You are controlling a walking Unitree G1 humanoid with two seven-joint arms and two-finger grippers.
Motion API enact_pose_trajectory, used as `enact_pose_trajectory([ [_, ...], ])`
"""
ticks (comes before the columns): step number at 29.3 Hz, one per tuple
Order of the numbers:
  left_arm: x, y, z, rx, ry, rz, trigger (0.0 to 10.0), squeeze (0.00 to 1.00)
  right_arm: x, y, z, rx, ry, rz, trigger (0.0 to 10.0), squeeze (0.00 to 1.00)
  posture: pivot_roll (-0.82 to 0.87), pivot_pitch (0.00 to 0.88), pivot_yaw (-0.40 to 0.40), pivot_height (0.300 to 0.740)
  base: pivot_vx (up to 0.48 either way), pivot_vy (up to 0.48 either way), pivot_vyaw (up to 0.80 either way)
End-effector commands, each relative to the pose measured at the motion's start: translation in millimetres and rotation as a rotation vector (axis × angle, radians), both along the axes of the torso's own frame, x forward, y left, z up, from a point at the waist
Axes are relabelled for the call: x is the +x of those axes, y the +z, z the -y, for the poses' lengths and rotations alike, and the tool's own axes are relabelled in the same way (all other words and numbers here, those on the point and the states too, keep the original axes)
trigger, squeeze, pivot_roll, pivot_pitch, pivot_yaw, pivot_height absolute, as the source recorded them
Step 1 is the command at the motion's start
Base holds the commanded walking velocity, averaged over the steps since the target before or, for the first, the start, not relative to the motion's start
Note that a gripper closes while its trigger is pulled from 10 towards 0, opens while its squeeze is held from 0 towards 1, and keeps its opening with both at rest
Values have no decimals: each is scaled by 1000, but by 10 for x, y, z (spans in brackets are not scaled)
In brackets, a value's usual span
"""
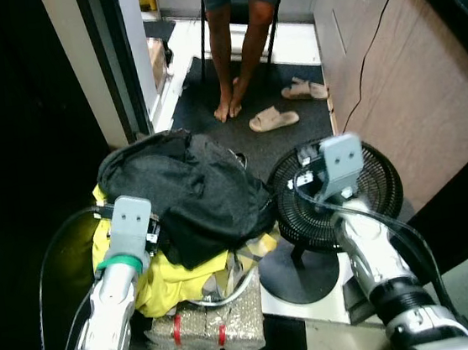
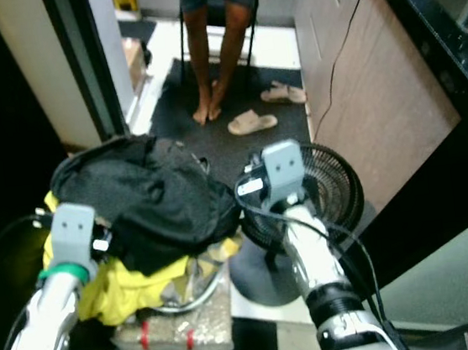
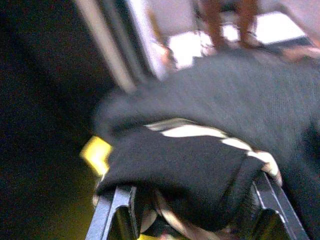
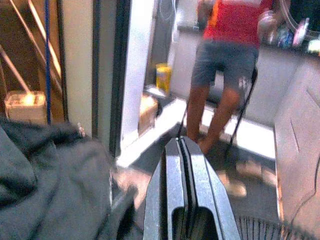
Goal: Clothes washing
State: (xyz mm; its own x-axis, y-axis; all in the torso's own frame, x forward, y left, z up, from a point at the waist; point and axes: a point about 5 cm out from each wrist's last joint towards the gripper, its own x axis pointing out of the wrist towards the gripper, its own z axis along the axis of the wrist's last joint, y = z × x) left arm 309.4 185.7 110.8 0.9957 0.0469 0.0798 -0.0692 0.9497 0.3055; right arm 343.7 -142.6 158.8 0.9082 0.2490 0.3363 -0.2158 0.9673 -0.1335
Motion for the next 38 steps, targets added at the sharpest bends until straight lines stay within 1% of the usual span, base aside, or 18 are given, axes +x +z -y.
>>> enact_pose_trajectory([
  [1, 10, 106, -22, 20, 29, 63, 10000, 0, -3, 38, 20, 2, 1, 17, 10000, 0, 20, 0, 3, 740, 0, 0, 0],
  [3, 69, 402, -87, 126, 156, 203, 10000, 0, 19, 411, -54, 25, 25, 147, 10000, 0, 21, 0, 4, 740, 0, 0, 0],
  [5, 77, 482, -110, 176, 191, 243, 10000, 0, 19, 544, -76, 31, 32, 193, 10000, 0, 23, 0, 4, 740, 0, 0, 0],
  [7, 73, 340, -157, 240, 193, 168, 10000, 0, 26, 592, -76, 13, 30, 206, 10000, 0, 23, 0, 5, 740, 0, 0, 0],
  [9, 55, 293, -180, 226, 195, 143, 10000, 0, 26, 583, -66, 8, 27, 203, 10000, 0, 23, 0, 5, 740, 0, 0, 0],
  [11, 10, 341, -266, 88, 251, 153, 10000, 0, -8, 675, -17, 19, 15, 231, 10000, 0, 23, 0, 5, 740, 0, 0, 0],
  [13, 10, 341, -266, 88, 251, 153, 10000, 0, -8, 675, -17, 19, 15, 231, 10000, 0, 23, 0, 5, 740, 0, 0, 0],
  [15, 2, 487, -203, -42, 193, 189, 10000, 0, -62, 820, -8, 38, 28, 270, 10000, 0, 24, 0, 3, 740, 0, 0, 0],
  [16, 2, 487, -203, -42, 193, 189, 10000, 0, -62, 820, -8, 38, 28, 270, 10000, 0, 24, 0, 3, 740, 0, 0, 0],
  [19, -10, 674, 91, -81, -4, 216, 10000, 0, -127, 951, -57, 45, 70, 294, 10000, 0, 27, 0, 1, 740, 0, 0, 0],
  [25, -32, 710, 261, -59, -106, 196, 10000, 0, -147, 983, -82, 43, 85, 293, 10000, 0, 27, 1, 2, 740, 0, 0, 0],
  [26, 83, 728, 429, -105, -159, 96, 10000, 0, -64, 931, -66, 27, 67, 257, 10000, 0, 25, 8, -2, 740, 0, 0, 0],
  [27, 83, 728, 429, -105, -159, 96, 10000, 0, -64, 931, -66, 27, 67, 257, 10000, 0, 25, 8, -2, 740, 0, 0, 0],
  [29, 283, 832, 695, -184, -226, -15, 10000, 0, 78, 817, -3, 7, 30, 185, 10000, 0, 28, 13, -7, 740, 0, 0, 0],
  [30, 283, 832, 695, -184, -226, -15, 10000, 0, 78, 817, -3, 7, 30, 185, 10000, 0, 28, 13, -7, 740, 0, 0, 0],
  [32, 485, 979, 844, -223, -238, -20, 10000, 0, 178, 717, 67, -9, -8, 122, 10000, 0, 30, 22, -10, 740, 0, 0, 0],
  [33, 593, 1016, 879, -185, -224, -14, 10000, 0, 225, 672, 87, -19, -26, 93, 10000, 0, 24, 29, -12, 740, 0, 0, 0],
  [38, 789, 969, 858, -88, -161, -72, 10000, 0, 312, 620, 65, -14, -31, 34, 10000, 0, 32, 60, -21, 740, 0, 0, 0],
])
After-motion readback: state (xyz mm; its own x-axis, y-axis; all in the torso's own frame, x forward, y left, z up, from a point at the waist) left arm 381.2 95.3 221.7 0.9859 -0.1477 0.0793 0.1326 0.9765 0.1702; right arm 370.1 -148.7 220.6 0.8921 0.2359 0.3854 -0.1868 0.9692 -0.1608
